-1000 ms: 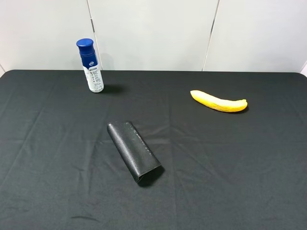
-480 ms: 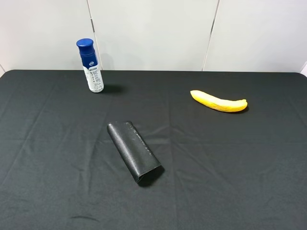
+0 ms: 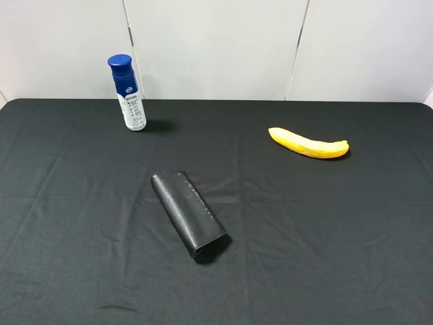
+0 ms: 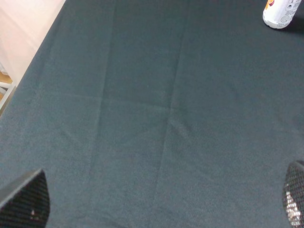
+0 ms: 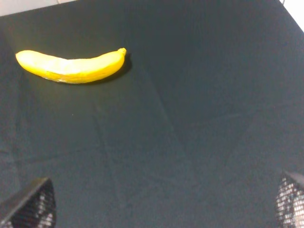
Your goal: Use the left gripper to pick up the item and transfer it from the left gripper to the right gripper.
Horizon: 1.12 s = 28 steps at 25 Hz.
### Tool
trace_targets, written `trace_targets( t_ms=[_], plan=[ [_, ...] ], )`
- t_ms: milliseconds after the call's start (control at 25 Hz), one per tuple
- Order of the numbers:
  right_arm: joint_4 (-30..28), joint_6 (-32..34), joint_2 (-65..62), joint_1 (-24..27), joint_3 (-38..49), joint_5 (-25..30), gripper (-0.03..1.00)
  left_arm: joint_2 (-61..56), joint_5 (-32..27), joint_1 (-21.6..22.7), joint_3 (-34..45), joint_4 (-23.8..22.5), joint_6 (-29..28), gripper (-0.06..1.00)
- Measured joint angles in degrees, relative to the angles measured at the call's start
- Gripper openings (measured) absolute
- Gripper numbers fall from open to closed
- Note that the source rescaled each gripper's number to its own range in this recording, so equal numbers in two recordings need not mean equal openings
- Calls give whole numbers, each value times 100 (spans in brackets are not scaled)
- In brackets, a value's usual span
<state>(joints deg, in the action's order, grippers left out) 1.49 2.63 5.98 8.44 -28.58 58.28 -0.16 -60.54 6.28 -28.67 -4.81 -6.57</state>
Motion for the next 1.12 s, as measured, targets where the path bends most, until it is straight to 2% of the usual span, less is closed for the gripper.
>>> trace_targets(
  t_ms=[360,1120],
  plan=[
    [-7,0,-610,-631,6,-11,100,0,0,0,0,0,0,98],
    [-7,5,-628,-666,6,-11,100,0,0,0,0,0,0,98]
  ],
)
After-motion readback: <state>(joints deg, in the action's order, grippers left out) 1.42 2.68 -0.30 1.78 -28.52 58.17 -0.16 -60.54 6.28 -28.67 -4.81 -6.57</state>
